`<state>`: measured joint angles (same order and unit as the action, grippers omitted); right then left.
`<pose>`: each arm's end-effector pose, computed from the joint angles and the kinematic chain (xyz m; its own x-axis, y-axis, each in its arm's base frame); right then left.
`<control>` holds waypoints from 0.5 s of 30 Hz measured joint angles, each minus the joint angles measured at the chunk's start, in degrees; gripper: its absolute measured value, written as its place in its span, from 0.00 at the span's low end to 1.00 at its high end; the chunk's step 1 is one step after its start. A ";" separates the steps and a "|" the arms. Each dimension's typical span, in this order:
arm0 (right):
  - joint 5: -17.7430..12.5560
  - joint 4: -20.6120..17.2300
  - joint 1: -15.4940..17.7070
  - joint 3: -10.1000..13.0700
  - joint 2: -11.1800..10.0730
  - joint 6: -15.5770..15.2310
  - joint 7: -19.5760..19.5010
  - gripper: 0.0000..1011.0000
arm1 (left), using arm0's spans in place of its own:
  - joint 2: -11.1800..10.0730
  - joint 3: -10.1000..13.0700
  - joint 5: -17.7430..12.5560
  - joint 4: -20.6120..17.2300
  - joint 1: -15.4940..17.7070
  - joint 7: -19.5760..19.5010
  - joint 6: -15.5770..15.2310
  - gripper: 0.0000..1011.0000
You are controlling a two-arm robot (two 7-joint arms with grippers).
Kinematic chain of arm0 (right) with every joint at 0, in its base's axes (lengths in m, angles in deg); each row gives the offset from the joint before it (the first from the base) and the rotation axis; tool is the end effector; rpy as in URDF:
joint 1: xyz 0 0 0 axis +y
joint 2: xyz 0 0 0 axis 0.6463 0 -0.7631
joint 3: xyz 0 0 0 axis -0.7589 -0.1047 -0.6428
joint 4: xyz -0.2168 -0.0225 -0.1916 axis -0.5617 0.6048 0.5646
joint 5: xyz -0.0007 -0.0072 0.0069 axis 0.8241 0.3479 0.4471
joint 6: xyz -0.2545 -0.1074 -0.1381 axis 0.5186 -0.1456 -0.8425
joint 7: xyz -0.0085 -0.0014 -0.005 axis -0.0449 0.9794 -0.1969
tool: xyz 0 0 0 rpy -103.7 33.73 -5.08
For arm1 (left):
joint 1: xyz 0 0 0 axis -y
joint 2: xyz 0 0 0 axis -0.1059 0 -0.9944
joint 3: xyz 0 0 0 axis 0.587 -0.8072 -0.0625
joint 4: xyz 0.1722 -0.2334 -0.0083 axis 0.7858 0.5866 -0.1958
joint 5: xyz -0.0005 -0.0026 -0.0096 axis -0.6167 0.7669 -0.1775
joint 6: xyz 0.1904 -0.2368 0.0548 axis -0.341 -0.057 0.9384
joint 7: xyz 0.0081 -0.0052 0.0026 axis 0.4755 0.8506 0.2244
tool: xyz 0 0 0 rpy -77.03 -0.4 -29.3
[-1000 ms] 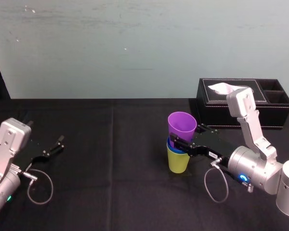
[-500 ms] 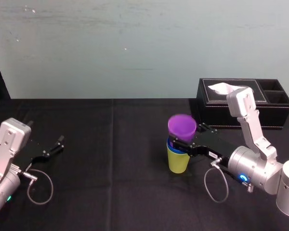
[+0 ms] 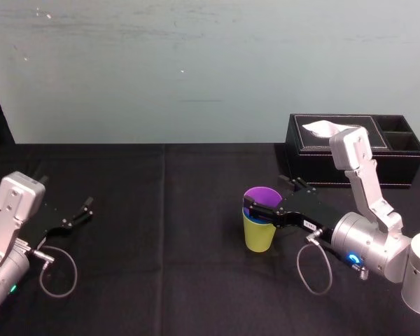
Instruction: Stack the three plastic cups sequentially using one hand.
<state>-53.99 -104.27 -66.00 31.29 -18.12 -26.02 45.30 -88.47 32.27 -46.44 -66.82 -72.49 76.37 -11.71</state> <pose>0.3888 -0.0240 -0.2461 0.6081 -0.7935 0.0213 0.7804 0.5928 -0.1989 0.3580 0.0827 -0.3022 0.2925 0.8802 0.3738 -0.9552 0.2876 0.0704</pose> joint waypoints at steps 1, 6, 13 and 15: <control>0.00 0.00 0.00 0.00 0.00 0.00 0.00 0.99 | 0.00 0.00 0.00 0.00 0.00 0.00 0.00 0.99; 0.05 -0.17 0.15 0.02 0.00 0.33 -0.01 0.99 | 0.00 0.00 0.00 0.00 0.00 0.00 0.00 0.99; 0.01 -3.25 3.07 1.99 0.00 4.33 -0.96 0.99 | 0.00 0.00 0.00 0.00 0.00 0.00 0.00 0.99; -0.02 -4.25 4.48 2.87 0.05 5.76 -1.75 0.99 | 0.00 0.00 0.00 0.00 0.00 0.00 0.00 0.99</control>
<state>-54.00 -108.52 -61.52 34.17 -18.07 -20.26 43.55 -88.47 32.26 -46.44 -66.81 -72.49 76.37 -11.71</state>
